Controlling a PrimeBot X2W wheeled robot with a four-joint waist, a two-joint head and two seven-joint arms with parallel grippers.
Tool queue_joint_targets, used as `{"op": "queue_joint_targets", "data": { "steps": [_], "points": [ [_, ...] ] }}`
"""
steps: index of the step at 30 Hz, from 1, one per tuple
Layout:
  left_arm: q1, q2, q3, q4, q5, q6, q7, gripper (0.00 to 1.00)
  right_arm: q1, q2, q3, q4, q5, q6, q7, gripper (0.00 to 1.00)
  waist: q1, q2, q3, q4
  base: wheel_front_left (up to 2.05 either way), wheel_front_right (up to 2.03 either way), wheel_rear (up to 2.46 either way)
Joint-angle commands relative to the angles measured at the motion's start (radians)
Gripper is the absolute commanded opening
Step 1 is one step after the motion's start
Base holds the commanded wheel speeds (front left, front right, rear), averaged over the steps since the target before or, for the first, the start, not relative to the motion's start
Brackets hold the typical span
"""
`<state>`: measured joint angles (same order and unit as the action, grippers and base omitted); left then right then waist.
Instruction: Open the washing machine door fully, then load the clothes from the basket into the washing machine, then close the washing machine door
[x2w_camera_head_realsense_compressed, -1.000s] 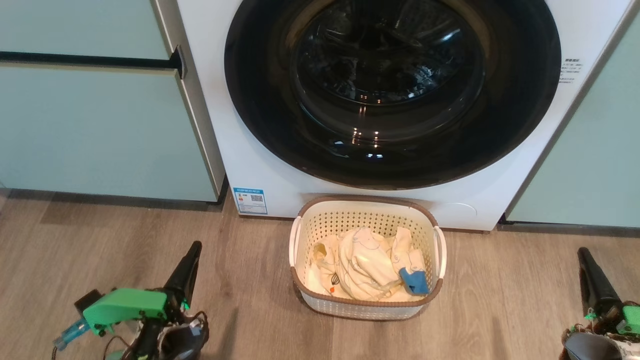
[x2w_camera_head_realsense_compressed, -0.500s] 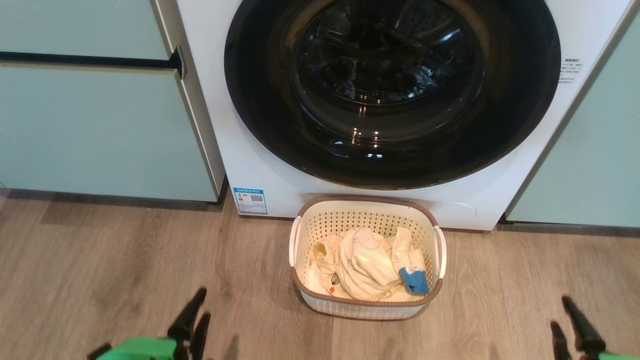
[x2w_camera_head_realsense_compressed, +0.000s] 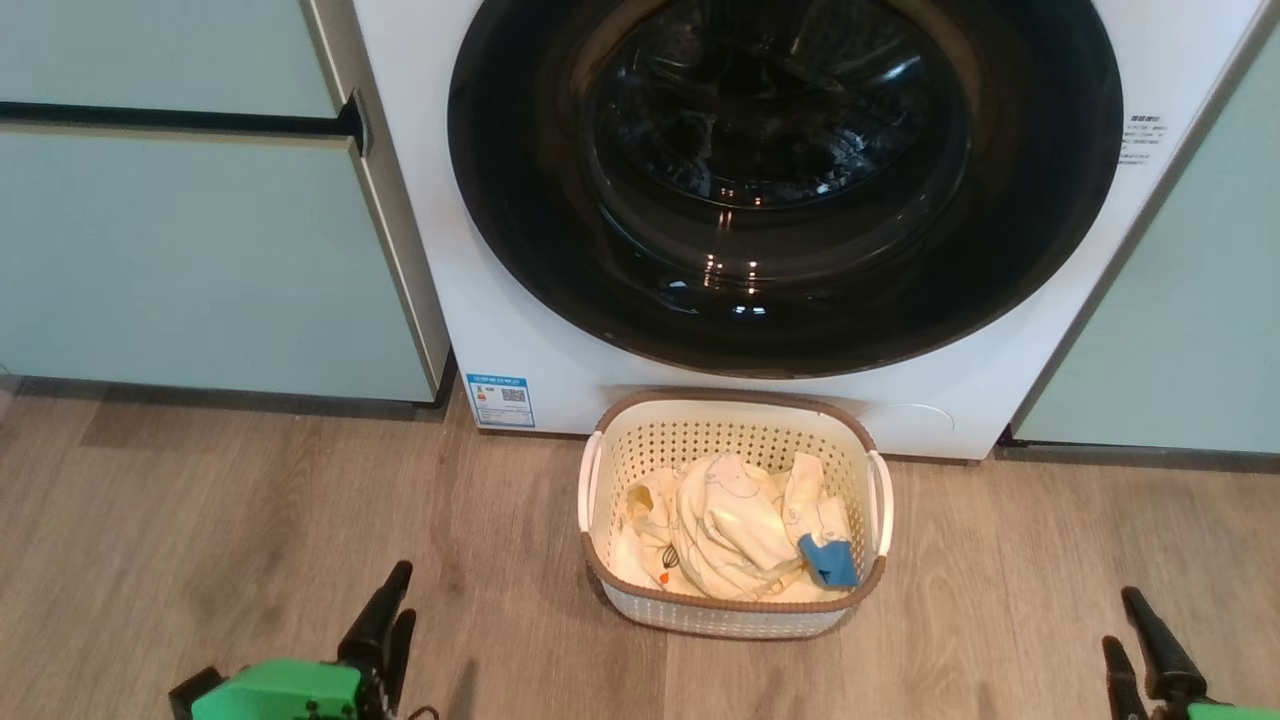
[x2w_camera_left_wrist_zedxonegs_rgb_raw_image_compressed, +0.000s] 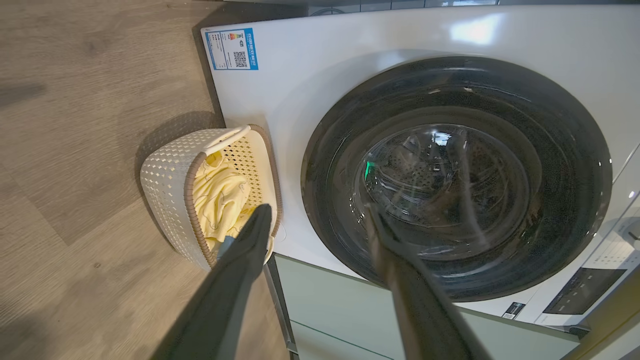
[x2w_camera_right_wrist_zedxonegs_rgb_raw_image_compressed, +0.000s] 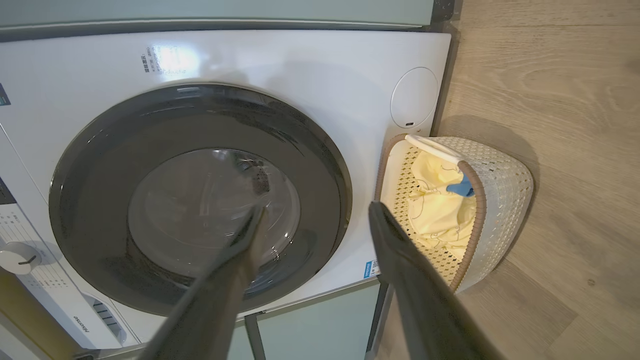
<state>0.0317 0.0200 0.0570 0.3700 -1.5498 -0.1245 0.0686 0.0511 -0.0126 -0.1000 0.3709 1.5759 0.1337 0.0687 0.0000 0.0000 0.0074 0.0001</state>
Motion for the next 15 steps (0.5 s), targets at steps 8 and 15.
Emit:
{"op": "queue_joint_targets", "data": {
  "steps": [8,15],
  "points": [
    [-0.070,0.014,-0.004,-0.052,0.094,-0.004,-0.031,1.00,-0.065,-0.010,0.009,-0.060,-0.080,-0.001,-0.031,1.00,0.0000,0.0000,0.001,0.001,0.00,0.00,0.00],
    [-0.083,0.017,-0.009,-0.070,0.195,-0.004,-0.051,1.00,-0.073,-0.012,0.008,-0.081,-0.154,-0.001,-0.051,1.00,0.0000,0.0000,0.001,0.002,0.00,0.00,0.00]
  ]
}}
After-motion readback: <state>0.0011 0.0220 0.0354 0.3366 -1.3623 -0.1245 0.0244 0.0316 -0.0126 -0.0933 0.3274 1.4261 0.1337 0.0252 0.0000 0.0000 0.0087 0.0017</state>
